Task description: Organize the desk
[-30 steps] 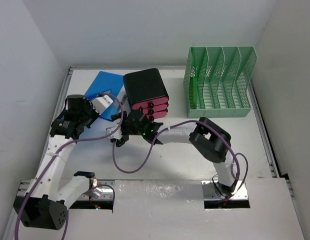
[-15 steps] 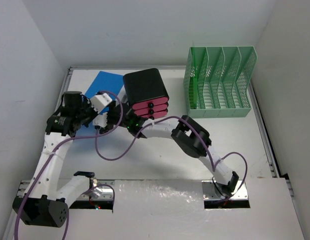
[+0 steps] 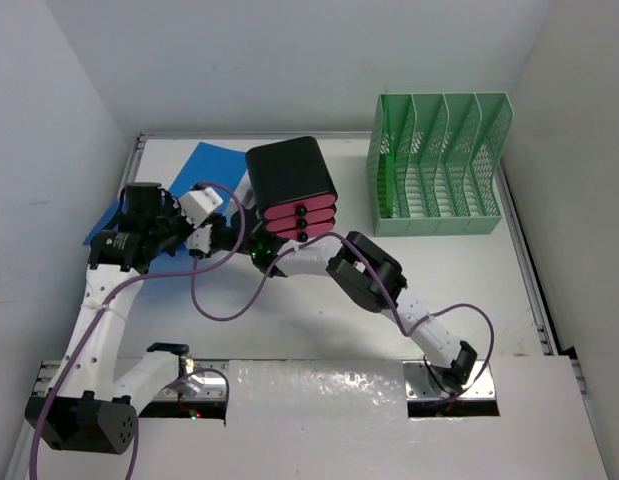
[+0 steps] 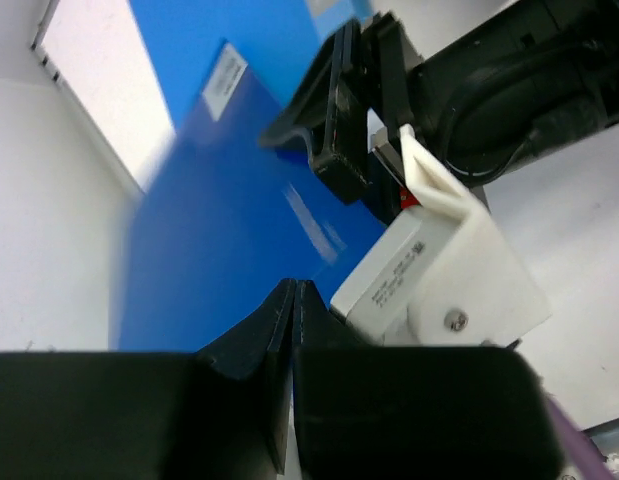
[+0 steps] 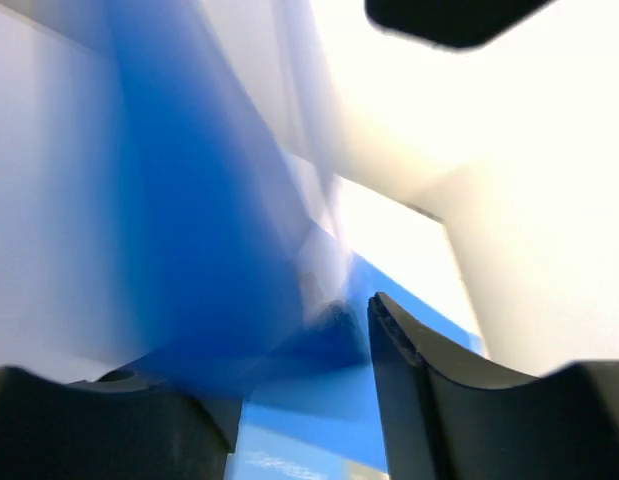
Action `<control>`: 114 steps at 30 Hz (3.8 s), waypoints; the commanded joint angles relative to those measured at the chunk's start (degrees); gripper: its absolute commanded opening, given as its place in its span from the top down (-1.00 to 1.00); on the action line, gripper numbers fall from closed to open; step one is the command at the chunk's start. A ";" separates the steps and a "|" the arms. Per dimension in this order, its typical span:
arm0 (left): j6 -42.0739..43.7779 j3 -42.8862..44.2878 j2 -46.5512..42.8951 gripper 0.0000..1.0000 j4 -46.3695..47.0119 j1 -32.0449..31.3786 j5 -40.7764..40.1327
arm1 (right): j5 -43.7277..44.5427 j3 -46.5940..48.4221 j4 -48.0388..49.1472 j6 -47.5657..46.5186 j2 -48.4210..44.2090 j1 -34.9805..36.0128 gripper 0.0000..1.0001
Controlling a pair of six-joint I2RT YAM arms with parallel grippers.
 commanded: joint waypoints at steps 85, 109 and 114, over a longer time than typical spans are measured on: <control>4.41 -32.97 41.80 1.00 82.38 5.93 -27.46 | 11.42 -70.61 55.14 20.88 -35.88 11.08 -0.27; -10.63 -3.97 5.75 1.00 24.63 12.17 14.29 | 37.98 -50.14 3.47 38.39 -53.46 12.14 -0.20; -8.79 4.37 4.96 1.00 17.51 12.08 16.23 | 35.43 -41.62 -10.91 29.78 -55.83 11.61 -0.35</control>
